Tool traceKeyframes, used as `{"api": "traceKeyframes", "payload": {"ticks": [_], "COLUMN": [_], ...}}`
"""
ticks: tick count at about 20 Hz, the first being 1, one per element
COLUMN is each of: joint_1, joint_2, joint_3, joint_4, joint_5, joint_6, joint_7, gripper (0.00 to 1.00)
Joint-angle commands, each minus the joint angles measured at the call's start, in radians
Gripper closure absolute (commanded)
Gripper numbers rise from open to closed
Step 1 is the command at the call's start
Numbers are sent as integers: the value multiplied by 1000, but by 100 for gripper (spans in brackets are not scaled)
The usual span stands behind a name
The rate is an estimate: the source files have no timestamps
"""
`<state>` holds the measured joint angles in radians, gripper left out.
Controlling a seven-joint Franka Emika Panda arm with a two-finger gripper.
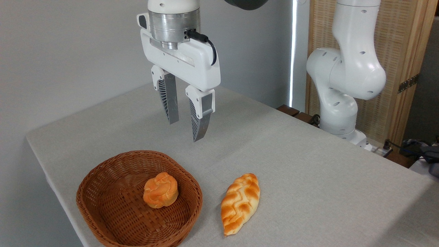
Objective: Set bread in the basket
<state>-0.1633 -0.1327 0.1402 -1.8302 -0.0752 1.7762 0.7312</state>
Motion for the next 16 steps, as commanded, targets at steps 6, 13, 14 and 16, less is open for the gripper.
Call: {"api": "traceKeyframes", "payload": {"ticks": [6,13,14,16], "joint_1": [-9,-9,-9,-9], "joint_2": [-4,-4,-4,-4], "joint_3": [10,9,9,9], "joint_4": [11,11,11,11], "joint_5": [12,12,12,12], "joint_6": [-29,-38,-44,-44], "joint_7": [-9,-10,-9,-9], "gripper": [0,0,0,0]}}
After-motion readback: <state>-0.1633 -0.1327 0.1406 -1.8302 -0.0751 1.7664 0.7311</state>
